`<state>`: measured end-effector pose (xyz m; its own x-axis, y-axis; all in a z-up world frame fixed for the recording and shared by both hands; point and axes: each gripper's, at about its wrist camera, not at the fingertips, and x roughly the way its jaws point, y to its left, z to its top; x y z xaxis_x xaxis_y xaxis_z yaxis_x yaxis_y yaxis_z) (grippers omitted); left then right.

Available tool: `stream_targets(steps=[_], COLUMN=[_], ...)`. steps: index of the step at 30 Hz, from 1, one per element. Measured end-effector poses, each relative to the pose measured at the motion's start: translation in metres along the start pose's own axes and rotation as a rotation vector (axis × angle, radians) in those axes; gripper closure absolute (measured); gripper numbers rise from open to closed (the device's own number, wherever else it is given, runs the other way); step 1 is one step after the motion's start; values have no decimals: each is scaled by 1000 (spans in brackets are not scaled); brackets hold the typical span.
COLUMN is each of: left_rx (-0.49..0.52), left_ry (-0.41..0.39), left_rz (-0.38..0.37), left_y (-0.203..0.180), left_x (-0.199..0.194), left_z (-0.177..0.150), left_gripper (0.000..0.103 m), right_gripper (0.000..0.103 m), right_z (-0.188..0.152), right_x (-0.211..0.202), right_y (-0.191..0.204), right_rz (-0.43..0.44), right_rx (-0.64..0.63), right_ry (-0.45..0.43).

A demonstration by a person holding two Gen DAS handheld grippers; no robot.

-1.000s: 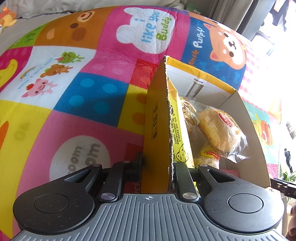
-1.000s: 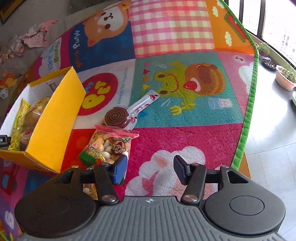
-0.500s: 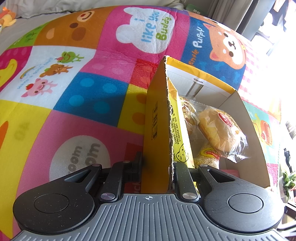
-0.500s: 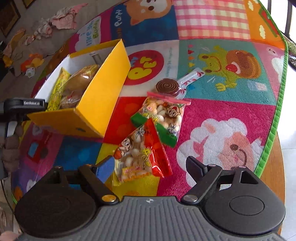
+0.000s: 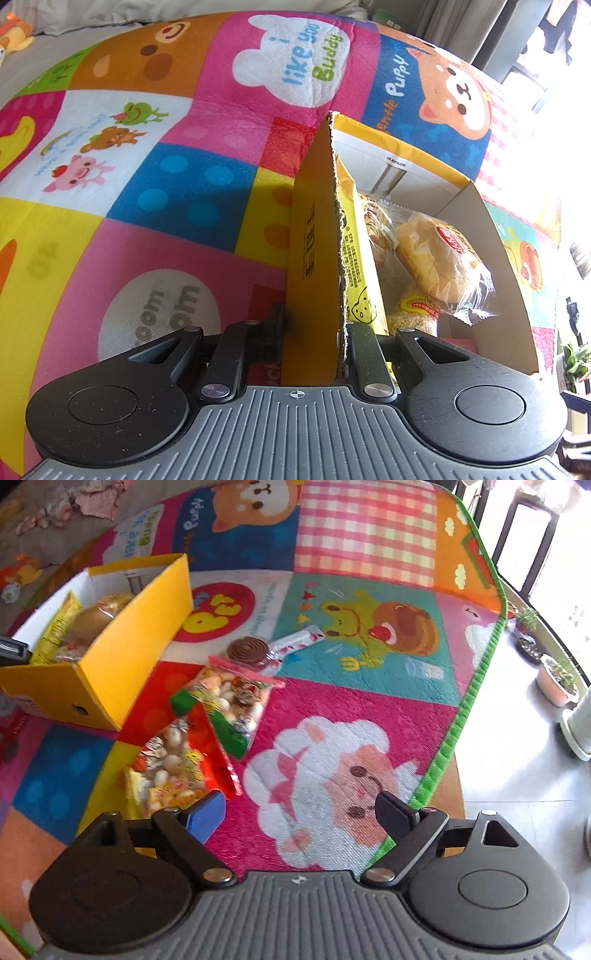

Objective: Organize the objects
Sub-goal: 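Grasp the red-topped candy bag of white balls with the right tool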

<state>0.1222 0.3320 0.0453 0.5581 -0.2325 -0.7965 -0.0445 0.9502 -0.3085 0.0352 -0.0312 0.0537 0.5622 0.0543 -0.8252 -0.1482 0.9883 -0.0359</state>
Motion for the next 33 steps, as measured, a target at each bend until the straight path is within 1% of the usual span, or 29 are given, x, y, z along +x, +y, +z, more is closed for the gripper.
stream_targets(steps=[2, 4, 7, 9, 10, 13, 16, 17, 18, 20, 22, 24, 28, 30, 31, 32, 33], left_rx=[-1, -2, -2, -1, -1, -4, -7, -7, -7, -7, -7, -6, -4, 2, 7, 11, 13], left_ry=[0, -1, 0, -1, -1, -2, -4, -5, -5, -5, -5, -5, -5, -3, -2, -2, -1], left_rz=[-1, -3, -3, -3, -3, -3, -3, -3, -2, -2, -3, -3, 0, 2, 4, 5, 5], left_y=[0, 1, 1, 1, 1, 1, 1, 1, 1, 1, 1, 0, 0, 0, -1, -1, -1], left_x=[0, 0, 0, 0, 0, 0, -1, 0, 0, -1, -1, -1, -1, -1, -1, -1, -1], left_z=[0, 0, 0, 0, 0, 0, -1, -1, -1, -1, -1, -1, -1, -1, -1, -1, -1], left_gripper=[84, 84, 84, 84, 84, 84, 84, 84, 84, 84, 84, 84, 84, 84, 84, 84, 84], right_gripper=[13, 11, 11, 11, 11, 11, 11, 11, 11, 11, 11, 11, 11, 11, 12, 19, 20], right_z=[1, 1, -4, -8, -9, -12, -10, -8, -6, 1, 7, 12, 19, 22, 22, 22, 22], right_x=[-7, -10, -6, -3, -1, 3, 7, 8, 7, 3, -1, 0, 13, 24, 29, 34, 37], right_y=[9, 23, 47, 57, 59, 55, 39, 30, 23, 10, 2, 7, 31, 41, 43, 45, 45], right_rz=[69, 111, 140, 138, 124, 25, -99, -130, -128, -61, 33, 97, 128, 133, 128, 120, 113], right_rx=[-25, -67, -126, -153, -166, -188, -161, -139, -108, -23, 58, 84, 38, 18, 20, 29, 35], right_ry=[-18, -27, -19, -13, -10, -8, -10, -12, -14, -12, -20, -32, -40, -24, -13, -1, 7])
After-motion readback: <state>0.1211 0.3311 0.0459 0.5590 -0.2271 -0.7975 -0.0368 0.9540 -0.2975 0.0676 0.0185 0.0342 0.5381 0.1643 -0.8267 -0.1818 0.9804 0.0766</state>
